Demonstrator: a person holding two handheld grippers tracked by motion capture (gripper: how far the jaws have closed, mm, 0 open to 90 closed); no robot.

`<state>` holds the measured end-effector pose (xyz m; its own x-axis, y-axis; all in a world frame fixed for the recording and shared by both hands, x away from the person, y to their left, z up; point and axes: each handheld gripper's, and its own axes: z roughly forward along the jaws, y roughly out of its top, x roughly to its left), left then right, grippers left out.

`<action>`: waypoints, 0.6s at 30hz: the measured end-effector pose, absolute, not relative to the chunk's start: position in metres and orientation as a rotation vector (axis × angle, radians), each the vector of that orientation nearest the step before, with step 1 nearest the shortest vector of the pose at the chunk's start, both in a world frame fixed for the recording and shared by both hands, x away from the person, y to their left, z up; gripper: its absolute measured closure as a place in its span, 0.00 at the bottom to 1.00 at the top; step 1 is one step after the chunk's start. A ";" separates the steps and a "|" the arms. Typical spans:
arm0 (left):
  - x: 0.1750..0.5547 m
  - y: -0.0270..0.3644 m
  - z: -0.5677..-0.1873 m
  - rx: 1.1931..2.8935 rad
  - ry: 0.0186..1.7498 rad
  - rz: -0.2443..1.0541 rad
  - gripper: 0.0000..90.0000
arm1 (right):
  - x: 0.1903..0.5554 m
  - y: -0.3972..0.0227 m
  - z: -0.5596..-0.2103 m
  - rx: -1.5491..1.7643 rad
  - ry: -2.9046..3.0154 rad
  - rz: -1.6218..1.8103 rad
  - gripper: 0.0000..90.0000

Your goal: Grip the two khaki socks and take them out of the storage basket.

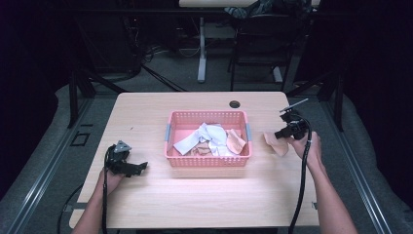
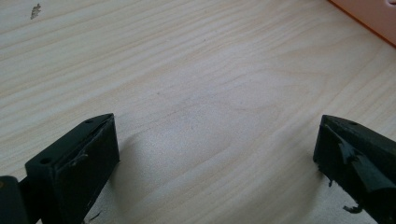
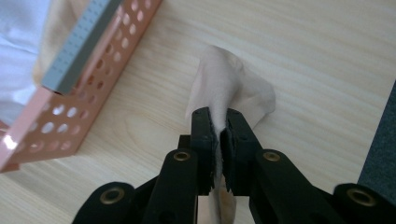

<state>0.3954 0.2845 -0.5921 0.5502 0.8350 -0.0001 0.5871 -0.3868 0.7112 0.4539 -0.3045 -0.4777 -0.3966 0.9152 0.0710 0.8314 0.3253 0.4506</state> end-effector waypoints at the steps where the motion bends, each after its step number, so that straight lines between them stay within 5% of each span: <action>1: 0.395 0.284 -0.592 2.114 1.141 0.475 0.00 | 0.455 -0.305 -0.481 1.603 2.394 0.616 0.92; 11: 0.395 0.284 -0.592 2.114 1.141 0.475 0.00 | 0.460 -0.311 -0.503 1.678 2.402 0.537 0.90; 18: 0.395 0.284 -0.592 2.114 1.141 0.475 0.00 | 0.462 -0.314 -0.509 1.706 2.380 0.493 0.74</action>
<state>0.3953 0.2844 -0.5921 0.5493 0.8357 -0.0012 0.5879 -0.3854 0.7112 0.4618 -0.3142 -0.5086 -0.3301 0.9425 0.0520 0.8855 0.2901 0.3628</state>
